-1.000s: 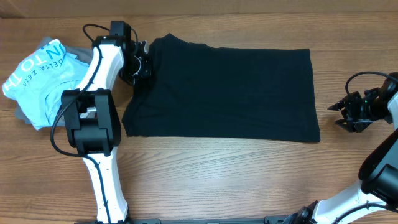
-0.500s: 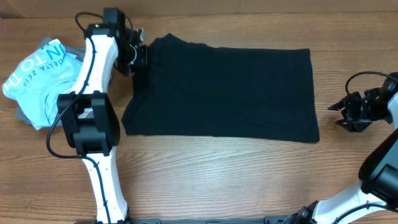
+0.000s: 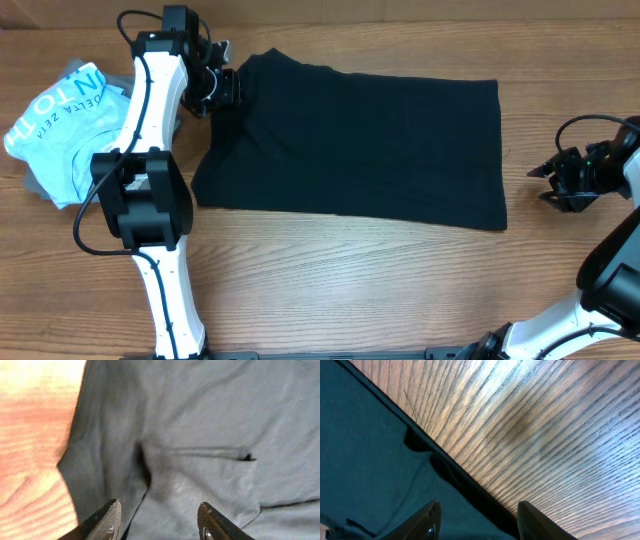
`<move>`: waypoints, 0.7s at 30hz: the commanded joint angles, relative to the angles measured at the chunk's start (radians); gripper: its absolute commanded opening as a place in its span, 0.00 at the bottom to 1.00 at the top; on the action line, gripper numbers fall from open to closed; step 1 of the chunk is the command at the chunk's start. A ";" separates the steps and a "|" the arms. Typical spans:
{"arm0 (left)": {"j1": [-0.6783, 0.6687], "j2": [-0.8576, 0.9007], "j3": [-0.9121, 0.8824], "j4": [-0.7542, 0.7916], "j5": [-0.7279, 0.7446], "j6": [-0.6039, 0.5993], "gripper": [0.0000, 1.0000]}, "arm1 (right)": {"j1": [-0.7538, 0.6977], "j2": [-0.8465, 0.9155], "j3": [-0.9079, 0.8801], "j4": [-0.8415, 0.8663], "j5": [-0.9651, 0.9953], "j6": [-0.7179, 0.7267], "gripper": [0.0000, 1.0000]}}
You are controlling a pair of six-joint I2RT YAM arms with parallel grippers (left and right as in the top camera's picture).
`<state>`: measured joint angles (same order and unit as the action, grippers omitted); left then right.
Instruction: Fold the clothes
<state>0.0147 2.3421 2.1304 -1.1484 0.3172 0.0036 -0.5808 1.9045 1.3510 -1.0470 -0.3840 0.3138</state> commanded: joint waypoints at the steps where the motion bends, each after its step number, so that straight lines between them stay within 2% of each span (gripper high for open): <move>1: 0.018 0.003 0.006 -0.048 -0.037 0.012 0.50 | -0.002 -0.031 0.010 0.001 0.009 -0.007 0.54; 5: 0.054 0.003 0.019 -0.165 0.006 0.013 0.45 | -0.001 -0.030 -0.018 -0.002 0.015 -0.007 0.59; 11: 0.062 0.003 0.017 -0.352 0.047 0.074 0.43 | 0.036 -0.030 -0.157 0.078 0.026 -0.009 0.53; 13: 0.051 0.003 0.009 -0.392 0.047 0.088 0.41 | 0.051 -0.030 -0.196 0.136 -0.061 -0.079 0.52; 15: 0.035 0.003 -0.006 -0.419 0.045 0.105 0.39 | 0.069 -0.030 -0.212 0.207 -0.167 -0.158 0.50; 19: -0.001 0.003 -0.072 -0.409 0.042 0.113 0.36 | 0.105 -0.031 -0.212 0.327 -0.169 -0.165 0.49; 21: -0.016 0.003 -0.127 -0.395 0.042 0.112 0.34 | 0.122 -0.031 -0.212 0.373 -0.165 -0.167 0.43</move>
<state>0.0238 2.3421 2.0636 -1.5475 0.3416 0.0853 -0.4782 1.9026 1.1378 -0.6998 -0.5072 0.1825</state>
